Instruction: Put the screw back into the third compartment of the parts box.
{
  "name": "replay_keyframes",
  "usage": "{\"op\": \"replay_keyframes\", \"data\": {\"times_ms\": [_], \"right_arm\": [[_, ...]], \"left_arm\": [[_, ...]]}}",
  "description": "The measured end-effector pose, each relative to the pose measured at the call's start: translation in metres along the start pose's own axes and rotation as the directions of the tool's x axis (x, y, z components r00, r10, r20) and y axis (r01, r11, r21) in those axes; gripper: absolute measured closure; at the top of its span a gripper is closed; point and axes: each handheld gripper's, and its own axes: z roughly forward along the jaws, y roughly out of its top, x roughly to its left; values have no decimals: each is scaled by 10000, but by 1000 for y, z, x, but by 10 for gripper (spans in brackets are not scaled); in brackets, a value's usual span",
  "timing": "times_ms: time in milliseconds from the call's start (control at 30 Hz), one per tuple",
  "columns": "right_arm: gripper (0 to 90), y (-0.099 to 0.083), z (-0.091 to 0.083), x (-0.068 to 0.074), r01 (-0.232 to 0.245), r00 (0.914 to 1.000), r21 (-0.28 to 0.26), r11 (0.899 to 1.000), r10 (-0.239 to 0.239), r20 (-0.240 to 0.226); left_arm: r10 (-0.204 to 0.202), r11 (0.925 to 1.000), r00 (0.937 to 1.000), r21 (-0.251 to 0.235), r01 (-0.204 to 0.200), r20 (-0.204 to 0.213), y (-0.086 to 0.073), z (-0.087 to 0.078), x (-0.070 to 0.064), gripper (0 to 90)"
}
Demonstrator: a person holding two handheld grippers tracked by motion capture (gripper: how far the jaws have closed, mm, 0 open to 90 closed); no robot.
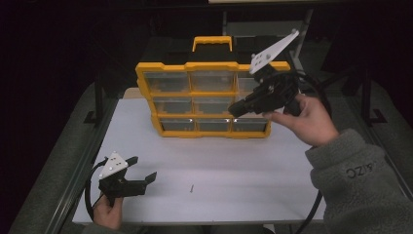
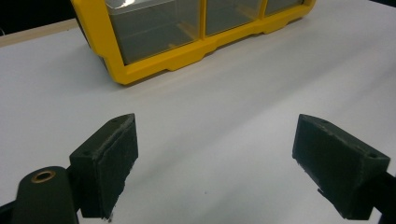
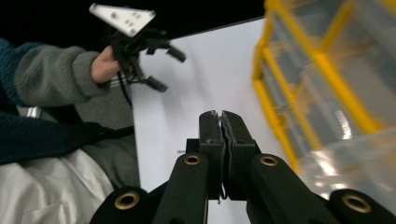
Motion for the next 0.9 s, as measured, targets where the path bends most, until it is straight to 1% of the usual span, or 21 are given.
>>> {"op": "replay_keyframes", "data": {"times_ms": [33, 133, 267, 367, 467, 533, 600, 633, 700, 733, 800, 833, 867, 900], "right_arm": [[869, 3, -5, -2, -160, 9998, -30, 9999, 160, 86], [869, 10, -17, -10, -179, 9990, -56, 9998, 181, 412], [868, 15, -27, -23, -789, 9940, -54, 9969, 791, 758], [868, 15, -30, -34, -997, 9897, -48, 9950, 997, 1025], [868, 13, -30, -45, -1279, 9850, -3, 9918, 1271, 1171], [868, 10, -29, -53, -1589, 9794, 95, 9873, 1564, 1277], [867, 7, -26, -60, -1796, 9744, 239, 9834, 1745, 1420], [866, 5, -24, -63, -1827, 9739, 244, 9829, 1775, 1416], [865, 2, -21, -66, -1896, 9718, 316, 9813, 1830, 1490], [863, 0, -20, -67, -1977, 9697, 332, 9797, 1905, 1530], [861, -4, -18, -71, -2002, 9684, 391, 9790, 1916, 1596], [858, -5, -17, -71, -2072, 9664, 403, 9775, 1981, 1639], [820, -7, -16, -72, -2085, 9655, 383, 9773, 1994, 1676], [810, -8, -16, -73, -2149, 9632, 402, 9758, 2049, 1741]], "left_arm": [[-147, 9999, 9999, -54, 148, 36, 0, 0, -1, 140], [-90, 9999, 9999, -83, 91, 73, 0, 1, -1, 140], [-54, 10000, 9999, -43, 54, 92, 0, 0, -2, 140], [-60, 9999, 9999, -103, 61, 119, 0, 0, -2, 140], [-100, 9999, 9999, -130, 102, 138, 0, 0, -2, 140], [-123, 9998, 9998, -182, 126, 150, 0, 0, -2, 140], [-69, 9999, 9999, -136, 71, 149, 0, -1, -2, 140], [-55, 9999, 9999, -129, 57, 161, 0, -1, -2, 140], [-48, 9999, 9999, -116, 49, 165, 0, 0, -2, 140], [48, 9999, 9999, -124, -46, 152, 0, 0, -1, 140], [50, 9999, 9999, -139, -48, 134, 0, -1, -1, 140], [13, 9998, 9999, -179, -11, 137, 0, -1, -1, 140], [0, 9998, 9999, -207, 3, 138, 1, -1, -1, 140], [-18, 9997, 9999, -236, 21, 139, 1, -1, -1, 140]]}}
